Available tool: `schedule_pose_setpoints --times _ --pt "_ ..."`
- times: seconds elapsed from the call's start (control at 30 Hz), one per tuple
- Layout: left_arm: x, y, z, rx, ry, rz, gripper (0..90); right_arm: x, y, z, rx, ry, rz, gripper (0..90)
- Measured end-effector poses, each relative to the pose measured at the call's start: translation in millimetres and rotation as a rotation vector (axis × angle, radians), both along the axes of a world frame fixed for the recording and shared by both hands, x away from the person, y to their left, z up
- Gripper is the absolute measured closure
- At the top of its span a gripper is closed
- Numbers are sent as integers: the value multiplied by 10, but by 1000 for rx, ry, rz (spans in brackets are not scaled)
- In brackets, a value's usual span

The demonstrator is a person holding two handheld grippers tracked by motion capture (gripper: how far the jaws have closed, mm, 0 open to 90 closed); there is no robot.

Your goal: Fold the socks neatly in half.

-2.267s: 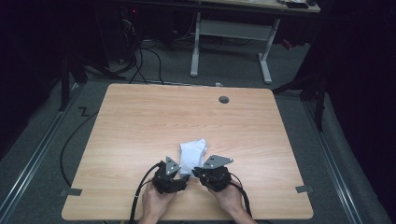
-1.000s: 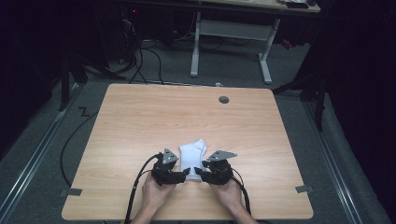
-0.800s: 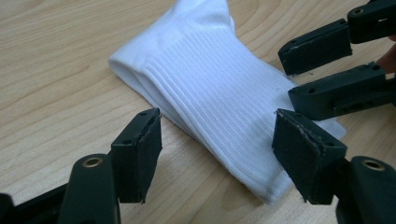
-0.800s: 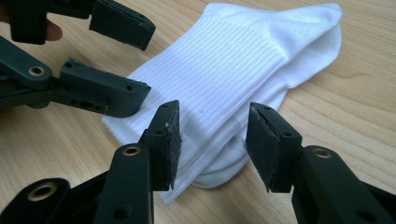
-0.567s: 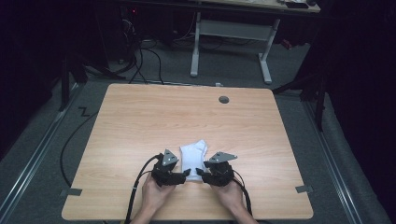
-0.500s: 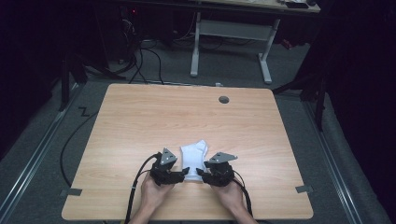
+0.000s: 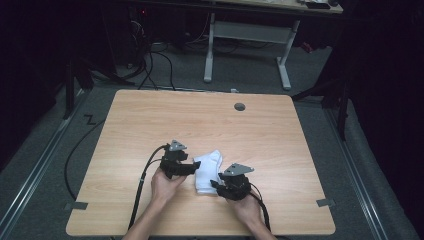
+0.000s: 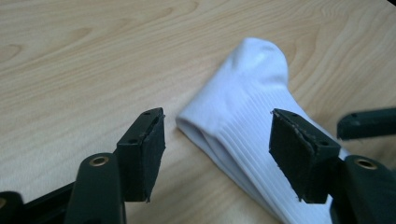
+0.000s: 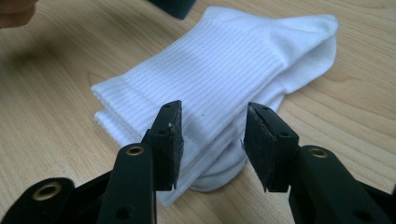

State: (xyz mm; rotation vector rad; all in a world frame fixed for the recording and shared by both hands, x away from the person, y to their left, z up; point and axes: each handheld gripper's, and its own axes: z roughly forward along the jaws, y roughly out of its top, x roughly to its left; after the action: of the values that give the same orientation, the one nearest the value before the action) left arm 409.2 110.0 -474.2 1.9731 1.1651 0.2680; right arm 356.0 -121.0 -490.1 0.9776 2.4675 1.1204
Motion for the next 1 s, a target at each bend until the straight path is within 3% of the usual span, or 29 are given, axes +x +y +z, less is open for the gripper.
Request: schedule_pose_setpoints --times 0.1,0.17,0.3,0.43,0.57,0.87,1.0 --pt "123 -36 -11 -2 25 -11 393 -1 1 2 -5 -3 7 594" --pt "239 -75 -51 -11 65 -19 426 -1 3 -1 -4 -2 8 607" --pt "280 -107 -96 -10 75 -27 446 -13 13 2 -14 -10 9 611" --pt "317 -95 -172 7 114 -44 459 -6 10 0 -16 -8 10 612" --pt "318 -102 -182 2 101 -60 499 5 13 -8 -24 -12 7 612" --pt "322 -117 -182 39 82 -88 633 13 16 -15 -30 -15 7 616" --pt "326 -106 -187 26 87 -98 678 16 17 -17 -29 -16 8 618"
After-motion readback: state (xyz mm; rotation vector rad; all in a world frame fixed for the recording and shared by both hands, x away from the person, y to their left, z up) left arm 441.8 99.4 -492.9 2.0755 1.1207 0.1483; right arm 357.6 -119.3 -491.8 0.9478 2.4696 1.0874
